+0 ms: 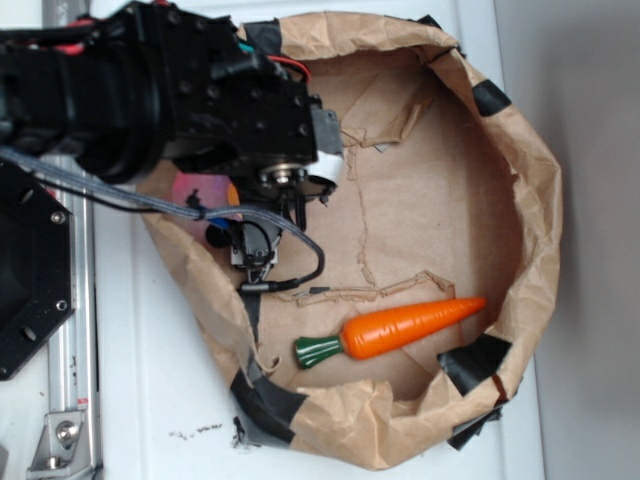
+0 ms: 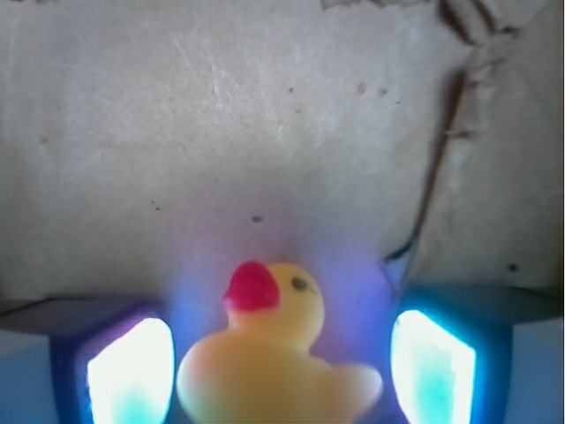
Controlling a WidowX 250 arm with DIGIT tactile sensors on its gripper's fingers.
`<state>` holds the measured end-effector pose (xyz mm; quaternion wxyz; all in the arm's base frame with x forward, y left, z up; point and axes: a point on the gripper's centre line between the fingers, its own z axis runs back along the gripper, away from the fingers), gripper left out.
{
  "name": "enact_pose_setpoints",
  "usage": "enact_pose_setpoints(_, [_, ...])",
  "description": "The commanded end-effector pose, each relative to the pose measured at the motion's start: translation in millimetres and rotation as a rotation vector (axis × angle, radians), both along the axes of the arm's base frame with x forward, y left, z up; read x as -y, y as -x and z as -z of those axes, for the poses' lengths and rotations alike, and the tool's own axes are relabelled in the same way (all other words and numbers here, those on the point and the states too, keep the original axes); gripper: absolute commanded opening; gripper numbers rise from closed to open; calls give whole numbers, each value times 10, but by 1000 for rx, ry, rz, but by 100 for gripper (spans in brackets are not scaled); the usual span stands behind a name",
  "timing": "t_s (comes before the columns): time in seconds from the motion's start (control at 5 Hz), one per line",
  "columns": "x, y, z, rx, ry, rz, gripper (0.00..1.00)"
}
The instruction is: Grab the yellow duck.
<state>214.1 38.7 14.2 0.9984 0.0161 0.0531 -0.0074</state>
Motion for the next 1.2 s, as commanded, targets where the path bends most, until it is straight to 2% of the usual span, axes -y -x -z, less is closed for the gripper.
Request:
enact_pose_setpoints(0.0, [17,-19,-33,42,11,-2,0])
enact_pose_setpoints(0.6, [-76,-35,-224,102,-16,-47,0])
enact_pose_setpoints(0.8, [63,-269,-727,232,-7,-21,0])
enact_pose_setpoints(1.0, [142,-376,-1208,313,-8,-15,0])
